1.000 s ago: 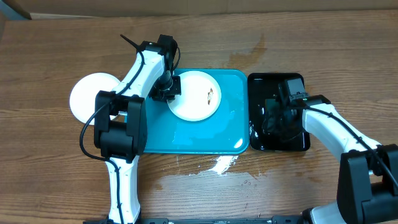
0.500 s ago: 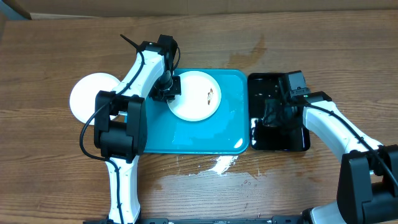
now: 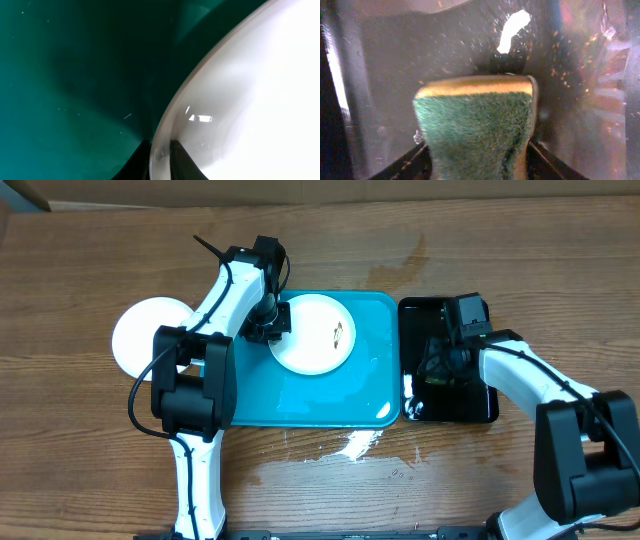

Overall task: Clean dirty plates on tray and stack at the side
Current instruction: 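Grasp the green sponge in the black tray with the right gripper, then carry the sponge with the right gripper to the held white plate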

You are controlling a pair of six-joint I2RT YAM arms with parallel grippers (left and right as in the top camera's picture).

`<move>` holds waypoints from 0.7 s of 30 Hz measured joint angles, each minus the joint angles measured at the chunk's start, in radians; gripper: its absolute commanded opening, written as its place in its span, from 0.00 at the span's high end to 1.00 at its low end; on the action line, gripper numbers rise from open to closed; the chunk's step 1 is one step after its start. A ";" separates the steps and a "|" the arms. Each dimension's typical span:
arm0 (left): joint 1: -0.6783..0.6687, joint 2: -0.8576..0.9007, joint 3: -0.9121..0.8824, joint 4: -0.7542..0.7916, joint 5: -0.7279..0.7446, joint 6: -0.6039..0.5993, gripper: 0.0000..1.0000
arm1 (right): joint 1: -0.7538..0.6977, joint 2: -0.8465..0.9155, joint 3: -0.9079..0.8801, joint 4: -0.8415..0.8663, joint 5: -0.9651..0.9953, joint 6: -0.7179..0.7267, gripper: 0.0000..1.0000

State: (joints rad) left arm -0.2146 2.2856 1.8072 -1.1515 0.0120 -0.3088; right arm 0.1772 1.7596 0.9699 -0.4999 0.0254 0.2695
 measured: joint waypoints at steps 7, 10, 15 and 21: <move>0.000 0.000 0.000 0.001 -0.002 0.000 0.87 | 0.000 0.010 -0.003 -0.017 0.007 0.014 0.96; 0.000 0.000 0.000 0.003 -0.003 0.009 0.96 | 0.000 0.003 0.030 -0.111 0.006 0.018 0.96; 0.001 -0.006 0.002 0.010 0.000 0.025 0.96 | 0.000 -0.108 0.139 -0.255 0.005 0.018 0.96; -0.001 -0.027 0.000 0.037 -0.021 0.031 0.96 | 0.000 -0.161 0.163 -0.317 0.005 0.018 0.96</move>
State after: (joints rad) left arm -0.2153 2.2581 1.8076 -1.1145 -0.0093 -0.2783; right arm 0.1772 1.5990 1.1324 -0.8165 0.0303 0.2871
